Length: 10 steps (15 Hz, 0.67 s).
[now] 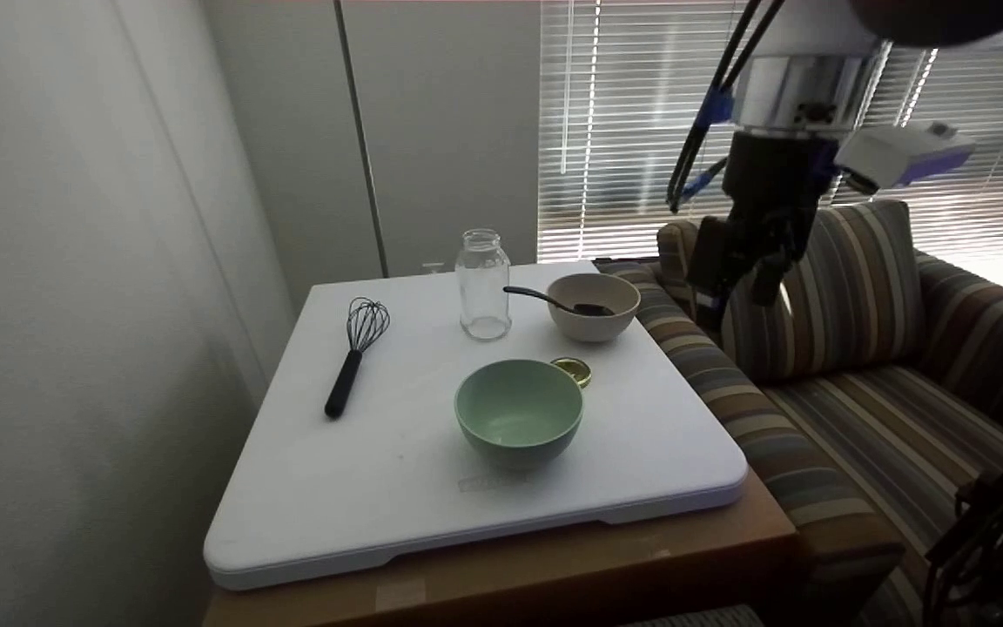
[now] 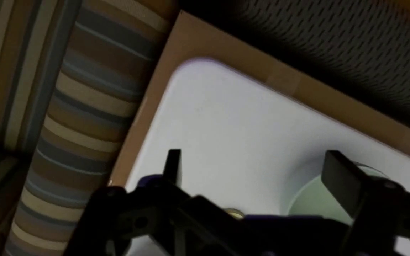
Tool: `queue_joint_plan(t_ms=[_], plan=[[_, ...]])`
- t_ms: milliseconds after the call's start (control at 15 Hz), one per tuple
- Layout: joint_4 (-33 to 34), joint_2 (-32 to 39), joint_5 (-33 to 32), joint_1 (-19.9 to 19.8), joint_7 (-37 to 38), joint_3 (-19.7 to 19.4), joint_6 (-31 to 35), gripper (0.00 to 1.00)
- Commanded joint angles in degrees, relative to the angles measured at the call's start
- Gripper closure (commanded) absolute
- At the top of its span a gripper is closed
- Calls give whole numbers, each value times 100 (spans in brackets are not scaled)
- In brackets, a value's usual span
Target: Pick the lid on the table and put it on the bottle
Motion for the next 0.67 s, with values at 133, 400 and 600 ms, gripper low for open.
queue_joint_plan(t_ms=[133, 400, 600], plan=[[344, 672, 852, -284, -372, 149, -10, 0], [484, 1026, 561, -181, 102, 35, 557, 0], [712, 1950, -353, 118, 1413, -344, 2038, 0]])
